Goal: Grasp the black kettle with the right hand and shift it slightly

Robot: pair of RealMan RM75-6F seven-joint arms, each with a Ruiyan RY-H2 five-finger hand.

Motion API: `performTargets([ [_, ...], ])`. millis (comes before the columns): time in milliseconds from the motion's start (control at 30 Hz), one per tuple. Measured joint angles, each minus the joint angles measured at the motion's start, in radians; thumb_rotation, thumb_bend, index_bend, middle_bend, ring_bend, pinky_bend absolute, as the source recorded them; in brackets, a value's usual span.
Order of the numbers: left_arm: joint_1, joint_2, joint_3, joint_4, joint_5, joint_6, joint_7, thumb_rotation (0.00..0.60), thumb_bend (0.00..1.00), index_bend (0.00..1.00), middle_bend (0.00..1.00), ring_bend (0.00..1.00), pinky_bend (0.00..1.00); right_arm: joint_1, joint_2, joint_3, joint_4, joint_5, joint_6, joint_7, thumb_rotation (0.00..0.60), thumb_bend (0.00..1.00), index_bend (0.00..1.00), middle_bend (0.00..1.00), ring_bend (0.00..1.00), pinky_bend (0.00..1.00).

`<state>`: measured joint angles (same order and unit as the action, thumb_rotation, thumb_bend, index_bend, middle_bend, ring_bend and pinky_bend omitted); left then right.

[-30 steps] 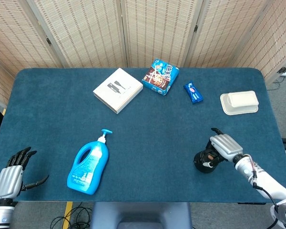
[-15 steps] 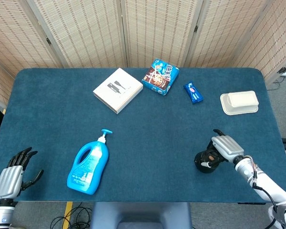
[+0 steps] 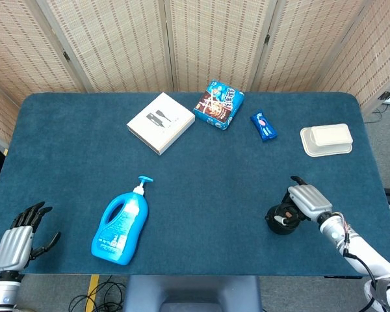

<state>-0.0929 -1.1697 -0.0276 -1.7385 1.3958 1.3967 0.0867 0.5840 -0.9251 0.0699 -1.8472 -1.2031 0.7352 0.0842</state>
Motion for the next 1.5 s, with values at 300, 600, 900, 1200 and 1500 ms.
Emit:
performTargets([
  [300, 0.001, -0.003, -0.002, 0.006, 0.001, 0.004, -0.01, 0.0, 0.15, 0.18, 0.1, 0.11, 0.15, -0.004, -0.012, -0.001, 0.008, -0.018, 0.018, -0.008, 0.485, 0.51, 1.0, 1.0, 0.85, 0.0],
  [600, -0.004, -0.005, -0.002, 0.007, -0.001, -0.003, -0.008, 0.0, 0.15, 0.19, 0.1, 0.11, 0.15, -0.007, -0.047, -0.003, 0.034, -0.046, 0.081, -0.116, 0.483, 0.49, 1.0, 1.0, 0.85, 0.25],
  [900, -0.004, -0.007, -0.002, 0.006, -0.005, -0.002, -0.003, 0.0, 0.15, 0.19, 0.1, 0.11, 0.15, 0.028, -0.128, -0.004, 0.08, -0.038, 0.111, -0.314, 0.488, 0.52, 1.0, 1.0, 0.85, 0.34],
  [1200, -0.003, -0.009, -0.003, 0.013, -0.01, -0.004, -0.007, 0.0, 0.15, 0.19, 0.1, 0.11, 0.15, 0.051, -0.176, -0.003, 0.11, -0.008, 0.135, -0.441, 0.497, 0.52, 1.0, 1.0, 0.85, 0.37],
  [1500, -0.003, -0.011, -0.002, 0.02, -0.014, -0.007, -0.011, 0.0, 0.15, 0.19, 0.1, 0.11, 0.15, 0.066, -0.205, 0.003, 0.115, 0.029, 0.156, -0.489, 0.506, 0.52, 1.0, 1.0, 0.85, 0.39],
])
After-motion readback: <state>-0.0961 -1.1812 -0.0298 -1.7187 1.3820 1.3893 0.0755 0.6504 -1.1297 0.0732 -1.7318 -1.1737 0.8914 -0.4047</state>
